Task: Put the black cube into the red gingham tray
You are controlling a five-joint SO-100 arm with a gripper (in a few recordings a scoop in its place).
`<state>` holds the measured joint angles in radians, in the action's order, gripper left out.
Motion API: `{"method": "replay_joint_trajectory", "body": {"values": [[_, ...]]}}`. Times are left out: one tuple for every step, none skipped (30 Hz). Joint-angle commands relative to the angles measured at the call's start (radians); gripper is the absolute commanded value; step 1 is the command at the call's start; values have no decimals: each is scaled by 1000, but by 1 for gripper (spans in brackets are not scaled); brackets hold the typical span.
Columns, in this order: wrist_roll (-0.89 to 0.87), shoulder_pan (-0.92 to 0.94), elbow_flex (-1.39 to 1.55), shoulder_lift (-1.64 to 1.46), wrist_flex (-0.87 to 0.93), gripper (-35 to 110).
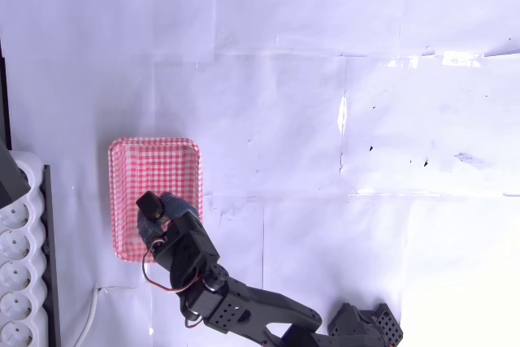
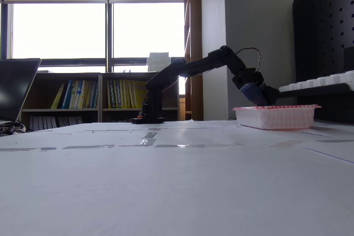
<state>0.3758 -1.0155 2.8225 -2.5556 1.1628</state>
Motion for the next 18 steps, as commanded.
{"method": "replay_joint_trajectory", "body": {"values": [[-5,2,63,43,9,19],[-5,2,60,48,18,23],[-5,3,57,55,28,26],[-8,3,54,61,38,28],[-9,3,52,69,57,32],[-11,5,52,74,64,33],[-14,5,48,80,69,36],[-18,5,43,89,75,38],[-18,5,40,104,83,38],[-17,5,38,121,86,38],[-15,6,38,144,87,38],[-12,6,37,173,89,38],[0,9,37,227,94,38],[14,14,38,276,98,38],[37,23,35,344,106,38],[52,34,9,419,107,38],[61,51,-54,520,98,38],[72,69,-124,618,86,38]]}}
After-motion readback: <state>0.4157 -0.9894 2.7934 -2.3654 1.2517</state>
